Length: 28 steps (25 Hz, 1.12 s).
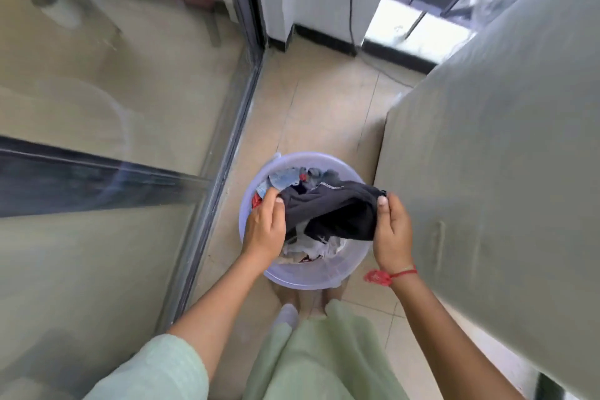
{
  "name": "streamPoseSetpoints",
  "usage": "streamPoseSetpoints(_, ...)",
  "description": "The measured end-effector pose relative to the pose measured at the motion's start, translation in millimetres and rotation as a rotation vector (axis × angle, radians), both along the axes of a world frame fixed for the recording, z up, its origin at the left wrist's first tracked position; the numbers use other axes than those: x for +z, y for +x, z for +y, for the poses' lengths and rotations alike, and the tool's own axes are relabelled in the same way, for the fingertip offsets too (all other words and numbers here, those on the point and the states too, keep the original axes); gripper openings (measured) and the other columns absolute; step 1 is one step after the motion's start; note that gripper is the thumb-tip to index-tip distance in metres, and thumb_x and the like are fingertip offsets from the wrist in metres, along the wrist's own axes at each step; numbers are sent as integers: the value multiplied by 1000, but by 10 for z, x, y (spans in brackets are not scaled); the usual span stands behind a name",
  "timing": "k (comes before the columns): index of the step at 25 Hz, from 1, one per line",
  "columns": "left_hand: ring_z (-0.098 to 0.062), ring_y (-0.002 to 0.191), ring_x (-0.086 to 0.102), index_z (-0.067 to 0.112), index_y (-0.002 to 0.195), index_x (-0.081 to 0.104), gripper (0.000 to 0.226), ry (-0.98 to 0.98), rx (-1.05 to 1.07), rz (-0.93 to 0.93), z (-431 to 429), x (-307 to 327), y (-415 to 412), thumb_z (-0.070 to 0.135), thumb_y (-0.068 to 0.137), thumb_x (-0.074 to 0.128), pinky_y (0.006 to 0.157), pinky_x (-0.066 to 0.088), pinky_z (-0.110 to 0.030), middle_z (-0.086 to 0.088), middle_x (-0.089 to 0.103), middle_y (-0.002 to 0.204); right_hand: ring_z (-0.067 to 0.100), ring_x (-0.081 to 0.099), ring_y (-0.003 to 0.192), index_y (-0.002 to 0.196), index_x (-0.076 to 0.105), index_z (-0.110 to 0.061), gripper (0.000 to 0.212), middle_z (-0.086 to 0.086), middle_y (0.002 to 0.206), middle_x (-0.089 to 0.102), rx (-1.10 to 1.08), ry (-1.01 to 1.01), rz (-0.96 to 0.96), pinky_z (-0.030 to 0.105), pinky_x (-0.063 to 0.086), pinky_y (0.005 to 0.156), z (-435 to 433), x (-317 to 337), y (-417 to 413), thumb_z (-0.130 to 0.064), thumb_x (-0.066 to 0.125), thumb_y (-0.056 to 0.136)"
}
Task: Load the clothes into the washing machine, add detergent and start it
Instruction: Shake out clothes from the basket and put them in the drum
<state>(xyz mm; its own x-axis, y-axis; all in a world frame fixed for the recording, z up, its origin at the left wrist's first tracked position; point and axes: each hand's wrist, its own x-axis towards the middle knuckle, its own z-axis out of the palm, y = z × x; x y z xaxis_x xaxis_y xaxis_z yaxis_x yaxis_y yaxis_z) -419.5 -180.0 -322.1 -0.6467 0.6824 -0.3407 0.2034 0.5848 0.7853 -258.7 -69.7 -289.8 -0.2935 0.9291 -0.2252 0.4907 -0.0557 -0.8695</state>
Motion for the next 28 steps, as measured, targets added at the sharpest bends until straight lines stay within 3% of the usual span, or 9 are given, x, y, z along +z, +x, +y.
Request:
streamPoseSetpoints(7,-34,59,46,21,88,35,21,349,-215,400,338,2233,-348,40,88,26,53,27,-34,5,42,58,9,41,76,78,52,-13,31,0,80,49,-276,231,149,26,35,75,139,2034,-166,-28,33,98)
streamPoseSetpoints(10,-25,64,56,21,94,42,39,423,-415,710,332,3041,-580,57,79,43,51,32,-27,1,59,69,14,45,74,69,50,-14,37,-1,72,50,-286,90,261,34,38,74,348,2612,-92,-33,39,99)
streamPoseSetpoints(12,-26,60,61,16,84,52,50,447,-480,924,357,3435,-732,66,82,44,48,40,-27,-1,63,64,15,49,73,70,52,-9,51,1,73,53,-165,-25,336,35,41,75,407,2960,-68,-56,45,88)
streamPoseSetpoints(14,-31,55,60,13,71,52,57,456,-456,1061,405,3805,-827,64,90,35,45,41,-30,-5,58,58,11,53,74,75,53,-12,58,-5,77,57,56,22,286,34,46,78,356,3347,-52,-70,53,73)
streamPoseSetpoints(17,-33,55,57,11,71,50,45,523,-313,1111,464,4378,-962,51,92,44,47,39,-31,-8,55,58,12,51,77,89,47,-22,48,-7,84,51,451,395,-54,27,41,68,258,3772,0,-44,81,62)
streamPoseSetpoints(19,-33,57,57,10,74,53,39,577,-240,1134,431,4722,-1057,45,92,48,50,35,-29,-10,57,61,27,55,88,92,47,-19,39,2,91,52,437,645,-360,32,38,66,328,3826,95,-24,77,68)
streamPoseSetpoints(21,-30,57,56,9,74,55,38,617,-203,1188,368,4988,-1135,42,93,49,52,32,-27,-9,58,62,32,59,84,84,52,-16,20,6,84,58,278,695,-396,31,38,64,489,3781,234,-12,68,73)
streamPoseSetpoints(26,-30,58,55,7,74,55,40,691,-210,1193,311,5323,-1219,42,93,49,52,36,-31,-8,57,60,15,49,73,76,55,-19,24,0,74,54,67,270,267,21,40,65,725,3942,325,0,50,91)
streamPoseSetpoints(28,-32,57,54,9,72,53,40,722,-191,1174,334,5388,-1229,43,93,48,52,37,-33,-7,54,58,11,43,73,71,52,-18,25,-3,70,47,-12,322,418,26,36,68,703,4156,261,-12,49,95)
